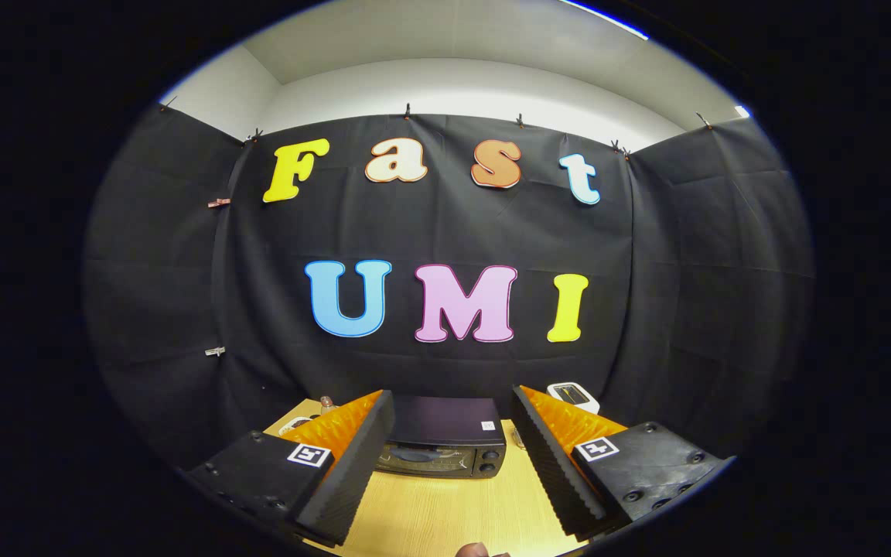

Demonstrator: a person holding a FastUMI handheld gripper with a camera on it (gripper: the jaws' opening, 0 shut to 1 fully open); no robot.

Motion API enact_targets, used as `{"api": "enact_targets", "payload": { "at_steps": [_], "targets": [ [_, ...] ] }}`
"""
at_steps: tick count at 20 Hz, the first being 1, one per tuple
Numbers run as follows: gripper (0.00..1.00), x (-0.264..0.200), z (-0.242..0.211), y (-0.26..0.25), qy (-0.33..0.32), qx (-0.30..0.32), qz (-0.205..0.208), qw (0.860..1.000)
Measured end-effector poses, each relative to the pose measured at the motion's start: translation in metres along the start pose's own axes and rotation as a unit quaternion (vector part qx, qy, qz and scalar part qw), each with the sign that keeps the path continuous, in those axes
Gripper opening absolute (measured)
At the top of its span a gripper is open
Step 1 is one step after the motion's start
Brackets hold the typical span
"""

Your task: Open the toaster oven, put the food inside, and close the toaster oven door.

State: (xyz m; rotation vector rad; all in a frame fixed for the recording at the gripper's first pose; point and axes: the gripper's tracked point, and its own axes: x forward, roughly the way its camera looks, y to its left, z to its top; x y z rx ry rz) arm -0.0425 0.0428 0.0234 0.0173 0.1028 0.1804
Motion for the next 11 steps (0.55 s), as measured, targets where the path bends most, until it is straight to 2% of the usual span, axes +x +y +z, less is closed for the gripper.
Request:
{"api": "enact_targets", "payload": {
  "at_steps": [11],
  "targets": [
    [0.99,-0.0019,0.0026,0.0044,-0.005,-0.002,-0.001,1.000]
  ]
}}
